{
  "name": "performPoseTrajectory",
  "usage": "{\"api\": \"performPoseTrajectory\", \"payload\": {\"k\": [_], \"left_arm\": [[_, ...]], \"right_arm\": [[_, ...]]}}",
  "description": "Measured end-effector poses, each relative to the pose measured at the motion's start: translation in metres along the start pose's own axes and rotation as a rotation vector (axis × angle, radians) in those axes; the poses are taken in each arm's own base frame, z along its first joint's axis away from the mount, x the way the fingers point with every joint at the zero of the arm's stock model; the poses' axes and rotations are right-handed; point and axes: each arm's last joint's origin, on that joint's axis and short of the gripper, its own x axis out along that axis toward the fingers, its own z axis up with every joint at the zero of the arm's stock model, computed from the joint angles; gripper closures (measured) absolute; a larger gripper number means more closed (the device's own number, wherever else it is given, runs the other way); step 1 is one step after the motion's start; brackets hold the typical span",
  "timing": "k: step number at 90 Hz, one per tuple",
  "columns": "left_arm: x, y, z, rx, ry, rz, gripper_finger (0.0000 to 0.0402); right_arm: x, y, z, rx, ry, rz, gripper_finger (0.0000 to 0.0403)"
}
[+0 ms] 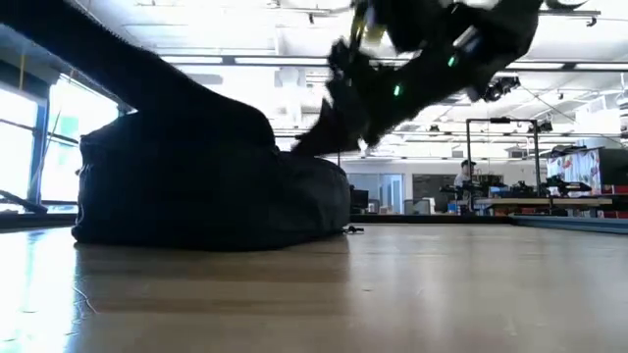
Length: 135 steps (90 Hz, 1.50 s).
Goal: Unpack backpack
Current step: Open the backpack
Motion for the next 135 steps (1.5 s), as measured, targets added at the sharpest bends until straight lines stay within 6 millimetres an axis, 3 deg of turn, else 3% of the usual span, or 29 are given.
{"api": "performPoseTrajectory", "payload": {"k": [16, 39, 61, 80, 92, 113, 135], "left_arm": [[0.025, 0.021, -0.039, 0.033, 0.013, 0.283, 0.0264], [0.050, 0.073, -0.078, -0.082, -0.115, 0.545, 0.0264], [0.044, 0.130, -0.084, -0.266, -0.304, 0.579, 0.0281], [0.024, 0.155, -0.071, -0.303, -0.214, 0.528, 0.0307], [0.014, 0.143, -0.061, -0.342, -0.100, 0.340, 0.0327], [0.004, 0.080, -0.059, -0.351, 0.080, -0.220, 0.0363], [-0.002, 0.041, -0.076, -0.385, 0.246, -0.391, 0.0328]], "right_arm": [[0.003, -0.001, -0.009, 0.015, 0.074, 0.047, 0.0224], [-0.009, 0.033, -0.017, -0.050, 0.128, 0.245, 0.0224], [-0.013, 0.054, -0.003, -0.140, 0.126, 0.350, 0.0224], [-0.017, 0.067, 0.007, -0.245, 0.074, 0.444, 0.0224], [-0.016, 0.067, 0.009, -0.236, 0.068, 0.424, 0.0224], [-0.012, 0.054, 0.006, -0.186, 0.122, 0.227, 0.0224], [-0.011, 0.050, 0.007, -0.189, 0.121, 0.196, 0.0224]]}}
